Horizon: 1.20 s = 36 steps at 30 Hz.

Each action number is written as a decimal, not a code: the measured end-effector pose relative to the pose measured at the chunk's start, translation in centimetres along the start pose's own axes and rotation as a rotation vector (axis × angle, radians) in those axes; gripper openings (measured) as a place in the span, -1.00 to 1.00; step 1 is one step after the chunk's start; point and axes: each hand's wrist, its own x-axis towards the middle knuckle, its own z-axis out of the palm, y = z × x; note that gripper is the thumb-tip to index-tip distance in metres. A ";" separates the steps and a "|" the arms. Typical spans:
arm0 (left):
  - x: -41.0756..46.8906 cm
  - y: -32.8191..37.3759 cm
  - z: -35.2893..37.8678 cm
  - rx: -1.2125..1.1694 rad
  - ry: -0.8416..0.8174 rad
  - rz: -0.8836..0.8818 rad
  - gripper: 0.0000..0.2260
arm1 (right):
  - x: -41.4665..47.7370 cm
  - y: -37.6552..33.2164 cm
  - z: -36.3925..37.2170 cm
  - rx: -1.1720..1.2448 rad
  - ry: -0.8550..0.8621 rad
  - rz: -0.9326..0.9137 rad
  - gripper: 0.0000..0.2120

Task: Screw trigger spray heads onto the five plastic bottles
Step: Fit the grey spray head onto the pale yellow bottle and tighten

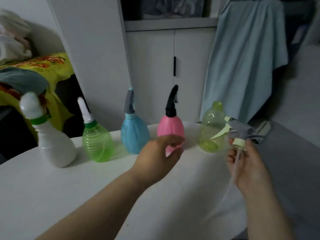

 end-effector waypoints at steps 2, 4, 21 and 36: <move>2.9 1.4 2.8 -0.028 -0.005 0.002 -0.72 | 0.8 -0.1 -1.7 0.029 0.064 0.040 -0.77; 5.6 2.3 5.5 -0.063 -0.020 -0.027 -0.63 | 1.4 -0.4 -3.3 0.055 0.096 0.035 -0.75; 11.7 2.6 12.0 -0.209 -0.055 -0.236 -0.36 | 3.2 -1.7 -6.8 0.138 0.147 -0.073 -0.77; -3.5 0.2 -0.3 -0.272 0.089 -0.147 -0.52 | -0.3 -2.4 -5.0 0.179 0.134 -0.031 -0.83</move>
